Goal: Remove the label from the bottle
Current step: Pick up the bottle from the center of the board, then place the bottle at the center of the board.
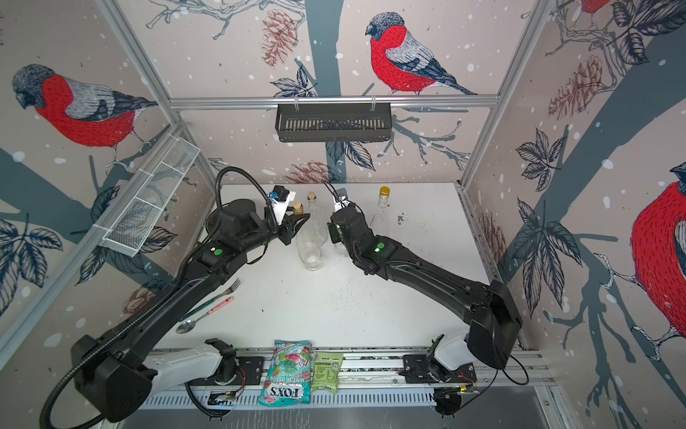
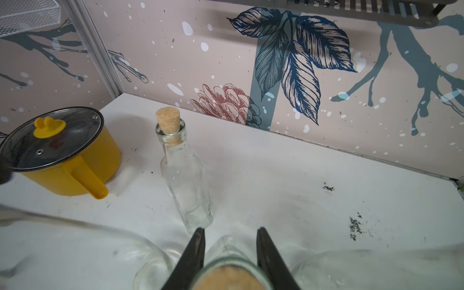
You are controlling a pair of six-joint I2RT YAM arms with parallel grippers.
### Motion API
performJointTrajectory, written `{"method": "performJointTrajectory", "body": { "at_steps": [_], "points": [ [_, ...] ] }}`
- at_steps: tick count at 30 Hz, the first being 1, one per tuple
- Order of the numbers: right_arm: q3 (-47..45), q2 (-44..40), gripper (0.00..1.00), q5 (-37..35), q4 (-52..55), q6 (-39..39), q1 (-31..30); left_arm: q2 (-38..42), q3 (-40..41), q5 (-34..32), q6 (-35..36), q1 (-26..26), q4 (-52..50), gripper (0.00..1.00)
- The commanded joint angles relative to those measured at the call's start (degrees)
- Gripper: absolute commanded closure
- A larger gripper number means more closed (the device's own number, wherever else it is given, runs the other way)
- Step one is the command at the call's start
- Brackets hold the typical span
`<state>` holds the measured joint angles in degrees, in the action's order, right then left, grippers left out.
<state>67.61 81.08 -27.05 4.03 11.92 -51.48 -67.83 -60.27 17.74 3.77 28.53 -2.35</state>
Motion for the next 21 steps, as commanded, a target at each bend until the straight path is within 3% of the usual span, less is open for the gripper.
{"method": "performJointTrajectory", "body": {
  "at_steps": [1, 12, 21],
  "points": [
    [-3.29, -5.05, 0.7, -0.88, 0.68, 0.51, -1.01, -1.2, -1.19, -0.27, 1.42, 0.98, 7.87, 0.87],
    [-20.37, -28.74, 0.7, 1.94, 1.04, -1.07, -5.75, -11.37, -7.23, -0.82, 3.61, 6.16, 13.2, 0.9],
    [-26.49, -38.27, 0.7, 9.83, 1.72, -3.85, -7.22, -21.79, -15.21, -0.6, 4.83, 6.76, 16.33, 0.91]
  ]
}}
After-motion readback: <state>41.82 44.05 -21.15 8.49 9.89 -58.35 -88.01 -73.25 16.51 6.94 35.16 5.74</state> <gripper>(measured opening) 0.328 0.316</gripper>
